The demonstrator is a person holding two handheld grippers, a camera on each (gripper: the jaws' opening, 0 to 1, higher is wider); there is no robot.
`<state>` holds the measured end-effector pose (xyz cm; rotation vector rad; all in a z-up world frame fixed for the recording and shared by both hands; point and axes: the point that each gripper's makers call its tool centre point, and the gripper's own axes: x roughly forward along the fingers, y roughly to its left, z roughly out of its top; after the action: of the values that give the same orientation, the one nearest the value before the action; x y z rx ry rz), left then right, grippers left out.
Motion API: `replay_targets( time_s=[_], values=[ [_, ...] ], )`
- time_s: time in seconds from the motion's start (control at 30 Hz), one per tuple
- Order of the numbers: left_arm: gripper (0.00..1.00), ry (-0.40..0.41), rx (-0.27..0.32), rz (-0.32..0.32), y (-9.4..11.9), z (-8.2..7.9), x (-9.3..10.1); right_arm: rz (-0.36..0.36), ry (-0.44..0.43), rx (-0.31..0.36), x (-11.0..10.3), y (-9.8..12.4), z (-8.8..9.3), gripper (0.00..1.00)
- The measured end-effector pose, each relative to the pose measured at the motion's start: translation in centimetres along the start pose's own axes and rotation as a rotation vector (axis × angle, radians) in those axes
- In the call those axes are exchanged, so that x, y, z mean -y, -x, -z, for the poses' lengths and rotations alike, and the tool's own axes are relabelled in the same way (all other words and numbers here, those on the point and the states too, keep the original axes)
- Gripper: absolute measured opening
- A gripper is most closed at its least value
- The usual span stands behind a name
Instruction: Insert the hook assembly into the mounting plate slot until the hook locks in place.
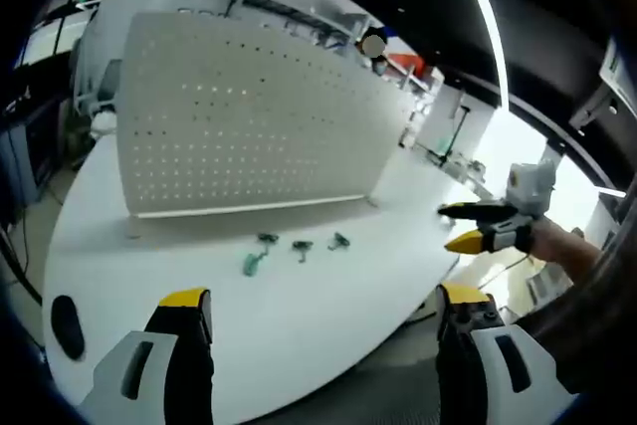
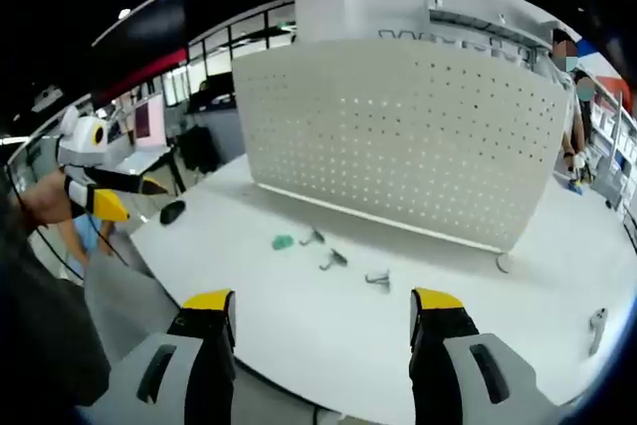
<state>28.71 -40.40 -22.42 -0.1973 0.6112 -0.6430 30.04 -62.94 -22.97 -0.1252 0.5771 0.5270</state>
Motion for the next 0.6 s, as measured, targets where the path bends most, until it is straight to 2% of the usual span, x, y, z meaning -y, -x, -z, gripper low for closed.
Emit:
replay_targets(
  time_s=[0.3, 0.6],
  values=[
    [0.95, -0.008, 0.002, -0.003, 0.06, -0.32, -0.1, -0.003, 0.014, 0.006, 0.05, -0.26, -0.73, 0.71],
    [0.94, -0.005, -0.003, 0.008, 0.05, -0.03, 0.08, -0.009, 0.01, -0.001, -0.35, -0.16, -0.07, 0.73]
  ],
)
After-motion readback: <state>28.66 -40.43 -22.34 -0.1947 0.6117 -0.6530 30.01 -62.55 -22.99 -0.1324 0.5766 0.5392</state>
